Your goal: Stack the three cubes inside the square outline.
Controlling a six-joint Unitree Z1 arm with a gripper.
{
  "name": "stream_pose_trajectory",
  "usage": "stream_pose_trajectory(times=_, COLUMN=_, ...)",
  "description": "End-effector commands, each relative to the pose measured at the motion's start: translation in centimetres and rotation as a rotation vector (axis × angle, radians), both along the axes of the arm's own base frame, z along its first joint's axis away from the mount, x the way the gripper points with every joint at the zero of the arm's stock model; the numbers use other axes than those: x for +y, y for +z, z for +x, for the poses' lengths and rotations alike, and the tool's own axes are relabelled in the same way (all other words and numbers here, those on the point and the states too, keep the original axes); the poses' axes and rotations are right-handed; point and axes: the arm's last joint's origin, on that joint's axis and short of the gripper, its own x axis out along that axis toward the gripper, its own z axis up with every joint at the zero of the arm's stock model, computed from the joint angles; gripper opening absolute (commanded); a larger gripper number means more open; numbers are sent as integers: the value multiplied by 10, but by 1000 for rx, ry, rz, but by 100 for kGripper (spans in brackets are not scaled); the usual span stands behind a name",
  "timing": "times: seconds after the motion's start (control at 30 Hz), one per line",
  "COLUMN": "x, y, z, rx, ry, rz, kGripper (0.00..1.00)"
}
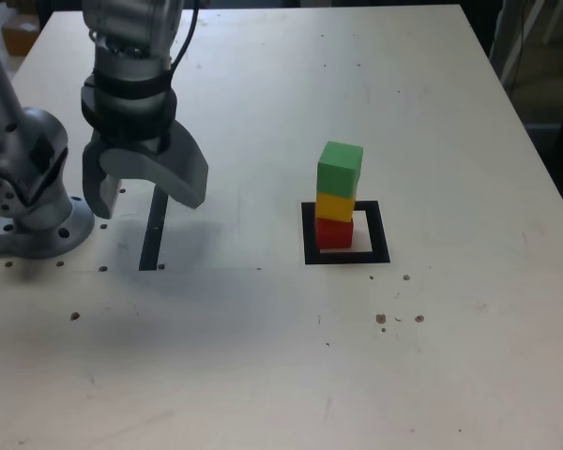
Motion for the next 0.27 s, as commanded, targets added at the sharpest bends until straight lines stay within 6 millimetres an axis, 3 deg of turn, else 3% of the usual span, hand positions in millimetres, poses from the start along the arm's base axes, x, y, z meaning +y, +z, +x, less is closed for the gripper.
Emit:
stream_pose_trajectory(times=0.0, x=0, y=-1, z=4, rx=1, ry=16, rz=10, kGripper=100)
stream_pose_trajectory(times=0.23, x=0, y=-3, z=7, rx=13, ry=-1, rz=18, kGripper=100)
